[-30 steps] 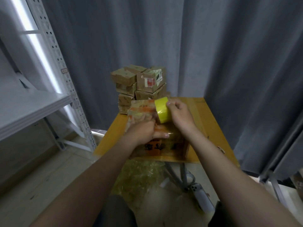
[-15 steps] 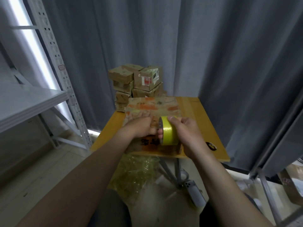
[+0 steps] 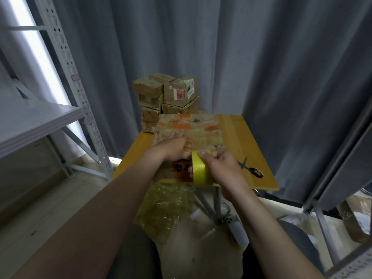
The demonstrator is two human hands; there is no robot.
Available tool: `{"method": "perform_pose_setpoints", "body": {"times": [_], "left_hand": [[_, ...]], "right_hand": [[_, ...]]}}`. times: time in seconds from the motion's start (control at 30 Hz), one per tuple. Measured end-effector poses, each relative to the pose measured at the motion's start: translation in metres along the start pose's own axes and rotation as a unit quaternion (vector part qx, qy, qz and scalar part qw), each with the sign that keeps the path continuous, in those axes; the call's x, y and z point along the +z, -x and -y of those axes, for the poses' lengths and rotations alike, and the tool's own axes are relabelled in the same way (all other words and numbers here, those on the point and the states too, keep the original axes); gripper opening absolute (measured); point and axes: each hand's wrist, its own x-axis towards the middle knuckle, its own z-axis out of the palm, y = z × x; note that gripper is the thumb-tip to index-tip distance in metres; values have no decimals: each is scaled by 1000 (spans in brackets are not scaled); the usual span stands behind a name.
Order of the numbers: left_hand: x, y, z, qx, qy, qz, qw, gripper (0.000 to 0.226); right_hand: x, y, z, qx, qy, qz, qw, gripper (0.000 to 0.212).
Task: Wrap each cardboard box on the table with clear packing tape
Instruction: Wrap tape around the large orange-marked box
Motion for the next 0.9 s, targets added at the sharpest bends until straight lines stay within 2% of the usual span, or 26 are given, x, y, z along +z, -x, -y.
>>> {"method": "perform_pose_setpoints", "body": {"times": [0.2, 0.4, 0.5, 0.6, 0.63, 0.7, 0.73, 0.77, 0.8, 0.83, 0.9], "left_hand": [[-4, 3, -3, 2, 2, -7, 1000, 105], [-4, -2, 2, 10, -2, -6, 1000, 113], [-3, -3, 5, 18, -10, -2, 1000, 115], [-2, -1, 6, 21, -11, -12, 1000, 113], [-2, -1, 6, 23, -11, -13, 1000, 114], [0, -2, 7, 25, -13, -13, 1000, 115], [1, -2, 7, 26, -18, -14, 999, 115], [3, -2, 7, 27, -28, -16, 999, 116], [5, -2, 6, 27, -39, -19, 999, 116], [6, -1, 6, 28, -49, -21, 998, 115], [8, 1, 5, 29, -56, -25, 998, 110]], "right_hand": [[-3, 6, -16, 0, 28, -2, 1000, 23], [2, 6, -34, 18, 5, -20, 1000, 21], [4, 5, -47, 10, 30, -45, 998, 14], [-4, 1, -57, 26, 94, -71, 993, 27], [-8, 0, -59, 7, 113, -83, 990, 33], [-13, -1, -55, -103, 207, -136, 963, 34], [-15, 0, -48, -175, 273, -158, 933, 30], [-16, 1, -37, -239, 332, -159, 898, 35], [-15, -2, -25, -274, 379, -128, 875, 47], [-13, -7, -12, -273, 419, -71, 863, 59], [-5, -26, 4, -198, 508, 59, 836, 74]]}}
